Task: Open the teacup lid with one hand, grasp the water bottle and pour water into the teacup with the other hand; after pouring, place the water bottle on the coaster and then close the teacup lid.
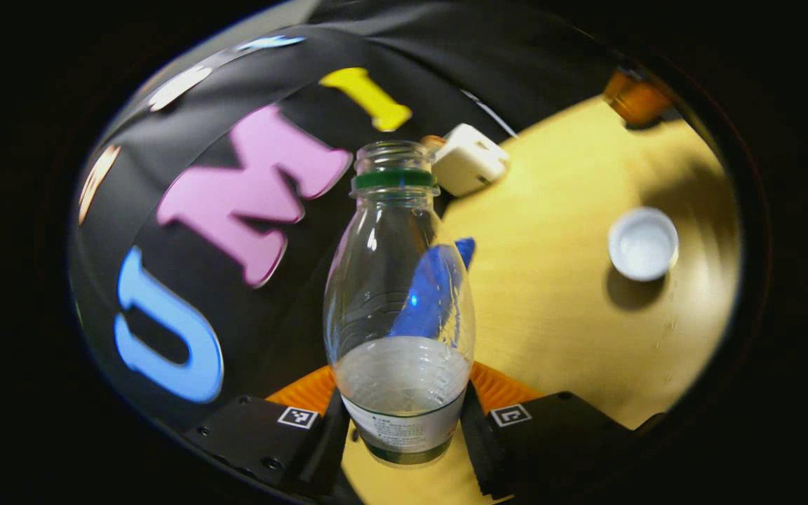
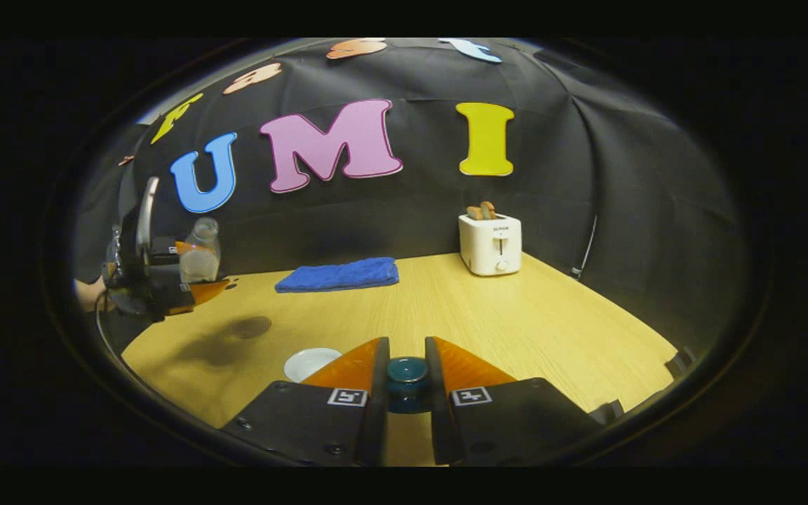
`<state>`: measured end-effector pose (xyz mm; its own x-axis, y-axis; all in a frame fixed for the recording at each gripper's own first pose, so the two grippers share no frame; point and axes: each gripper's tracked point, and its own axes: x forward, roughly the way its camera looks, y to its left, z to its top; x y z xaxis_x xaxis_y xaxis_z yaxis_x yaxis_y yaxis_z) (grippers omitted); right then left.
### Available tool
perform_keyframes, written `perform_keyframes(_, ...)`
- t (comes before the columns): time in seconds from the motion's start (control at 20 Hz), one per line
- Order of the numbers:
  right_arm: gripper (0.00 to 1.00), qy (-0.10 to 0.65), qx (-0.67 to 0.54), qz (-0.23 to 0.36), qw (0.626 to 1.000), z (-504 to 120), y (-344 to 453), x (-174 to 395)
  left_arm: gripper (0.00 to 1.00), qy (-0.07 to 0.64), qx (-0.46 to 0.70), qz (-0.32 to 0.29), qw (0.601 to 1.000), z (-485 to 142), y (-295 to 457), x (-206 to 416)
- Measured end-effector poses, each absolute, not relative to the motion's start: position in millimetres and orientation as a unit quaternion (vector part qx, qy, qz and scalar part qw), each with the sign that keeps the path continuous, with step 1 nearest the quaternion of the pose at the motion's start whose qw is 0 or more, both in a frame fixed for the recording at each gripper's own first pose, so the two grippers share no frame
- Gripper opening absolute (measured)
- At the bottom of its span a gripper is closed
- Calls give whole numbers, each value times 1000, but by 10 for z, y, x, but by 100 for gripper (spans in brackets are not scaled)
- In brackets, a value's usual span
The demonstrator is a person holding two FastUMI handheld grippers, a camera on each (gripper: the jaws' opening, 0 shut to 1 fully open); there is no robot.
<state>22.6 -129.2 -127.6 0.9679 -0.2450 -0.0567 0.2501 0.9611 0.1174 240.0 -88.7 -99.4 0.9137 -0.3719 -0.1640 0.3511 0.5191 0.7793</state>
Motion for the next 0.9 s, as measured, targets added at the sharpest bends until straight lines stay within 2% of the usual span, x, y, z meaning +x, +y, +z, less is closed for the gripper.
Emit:
perform_keyframes(0.05,29,19,58,-123,991,-1257,-1241,277,74,0,384,-200,901,-1029,-873,2414)
perform_keyframes(0.15,29,22,50,-115,992,-1244,-1119,377,74,21,262,-199,944,-1156,-909,2422)
perform_keyframes(0.35,29,17,31,-104,994,-1209,-901,531,74,14,74,-219,973,-1180,-1122,2520)
perform_keyframes(0.45,29,19,23,-99,995,-1243,-812,587,75,19,47,-231,972,-1197,-1231,2477)
perform_keyframes(0.9,29,34,32,-92,995,-1387,-613,665,77,42,63,-240,968,-1179,-1168,2449)
